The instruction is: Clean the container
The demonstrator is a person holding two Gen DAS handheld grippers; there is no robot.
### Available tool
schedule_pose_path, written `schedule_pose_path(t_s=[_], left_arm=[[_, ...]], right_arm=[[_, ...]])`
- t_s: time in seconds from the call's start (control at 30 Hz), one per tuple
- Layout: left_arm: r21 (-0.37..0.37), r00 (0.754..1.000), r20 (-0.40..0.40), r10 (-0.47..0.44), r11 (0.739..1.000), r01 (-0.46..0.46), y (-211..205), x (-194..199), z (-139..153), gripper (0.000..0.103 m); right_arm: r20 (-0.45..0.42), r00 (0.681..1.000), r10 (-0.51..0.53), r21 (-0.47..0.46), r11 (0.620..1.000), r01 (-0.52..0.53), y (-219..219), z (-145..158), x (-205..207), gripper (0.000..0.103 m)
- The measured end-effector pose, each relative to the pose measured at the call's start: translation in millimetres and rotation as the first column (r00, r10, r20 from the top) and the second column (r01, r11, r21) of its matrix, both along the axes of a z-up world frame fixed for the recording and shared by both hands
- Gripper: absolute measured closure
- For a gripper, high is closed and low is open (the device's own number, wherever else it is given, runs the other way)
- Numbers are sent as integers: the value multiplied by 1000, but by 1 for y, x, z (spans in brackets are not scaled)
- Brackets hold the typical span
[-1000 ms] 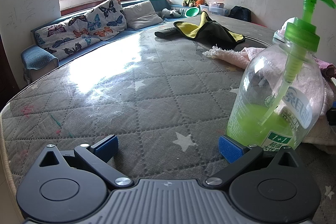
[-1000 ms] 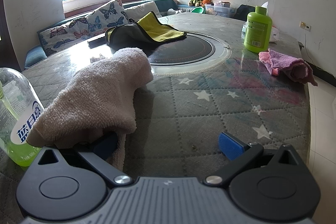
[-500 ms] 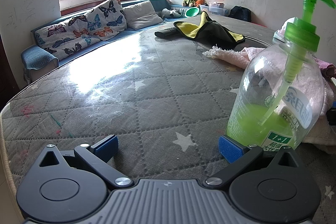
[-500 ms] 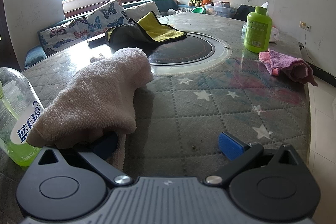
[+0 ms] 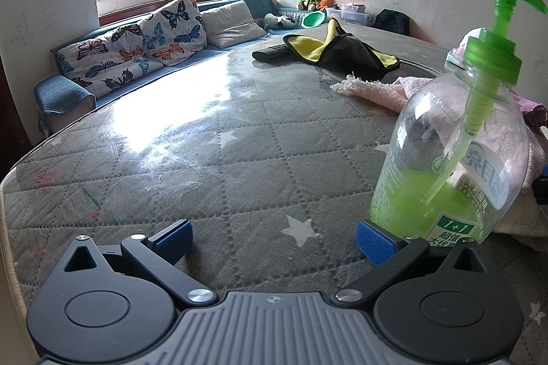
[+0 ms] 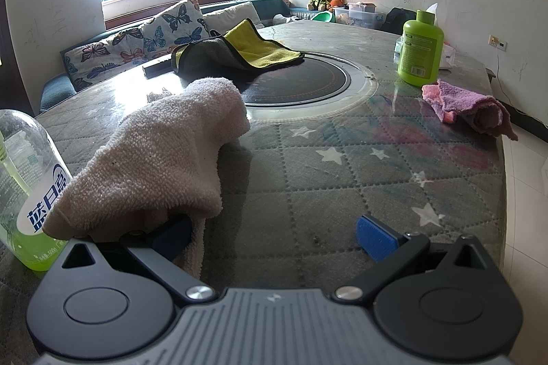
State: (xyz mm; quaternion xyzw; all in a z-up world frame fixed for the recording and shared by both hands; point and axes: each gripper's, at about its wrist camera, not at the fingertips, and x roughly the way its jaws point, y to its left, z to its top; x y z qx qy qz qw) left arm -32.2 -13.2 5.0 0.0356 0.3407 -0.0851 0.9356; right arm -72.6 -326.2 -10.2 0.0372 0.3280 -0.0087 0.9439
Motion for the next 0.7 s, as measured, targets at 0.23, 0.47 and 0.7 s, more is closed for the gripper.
schedule_pose_path(t_s=[0.23, 0.47, 0.7], left_arm=[[6, 998, -7, 58, 998, -58, -8, -4, 1, 0], [5, 995, -11, 99, 995, -99, -12, -10, 2, 0], [4, 992, -8, 126, 992, -126, -13, -13, 1, 0]], right_arm=[[0, 1000, 0, 0, 1000, 0, 0, 0, 0, 0], [0, 1000, 0, 0, 1000, 0, 0, 0, 0, 0], [0, 1000, 0, 0, 1000, 0, 0, 0, 0, 0]])
